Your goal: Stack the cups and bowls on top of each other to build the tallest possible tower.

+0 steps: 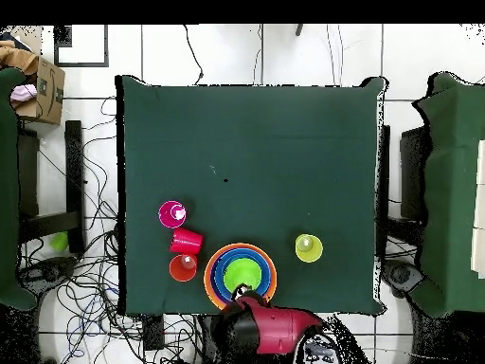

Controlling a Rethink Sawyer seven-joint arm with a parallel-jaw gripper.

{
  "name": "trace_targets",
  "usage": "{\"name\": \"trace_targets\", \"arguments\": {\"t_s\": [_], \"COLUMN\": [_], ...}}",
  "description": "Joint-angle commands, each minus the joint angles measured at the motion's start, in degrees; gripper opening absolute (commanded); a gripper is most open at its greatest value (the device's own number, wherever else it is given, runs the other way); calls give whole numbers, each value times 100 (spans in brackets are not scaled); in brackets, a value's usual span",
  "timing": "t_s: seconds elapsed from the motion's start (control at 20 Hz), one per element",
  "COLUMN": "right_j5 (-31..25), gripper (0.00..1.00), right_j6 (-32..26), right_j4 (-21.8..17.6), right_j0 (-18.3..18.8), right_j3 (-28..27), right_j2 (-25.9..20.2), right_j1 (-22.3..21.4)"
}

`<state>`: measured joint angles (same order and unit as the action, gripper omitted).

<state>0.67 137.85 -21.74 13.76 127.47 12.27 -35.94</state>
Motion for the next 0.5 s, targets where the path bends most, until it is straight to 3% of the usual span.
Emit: {"name": "trace_targets", "arguments": {"t_s": [0.05,0.5], "right_j5": [703,1407], "gripper": [100,100], "right_j6": [265,305], "right_j4": [-349,-293], "right_j0": [23,-25], "right_j3": [-466,-851], "right_j2": [-118,8], "right_j1": [624,1481]}}
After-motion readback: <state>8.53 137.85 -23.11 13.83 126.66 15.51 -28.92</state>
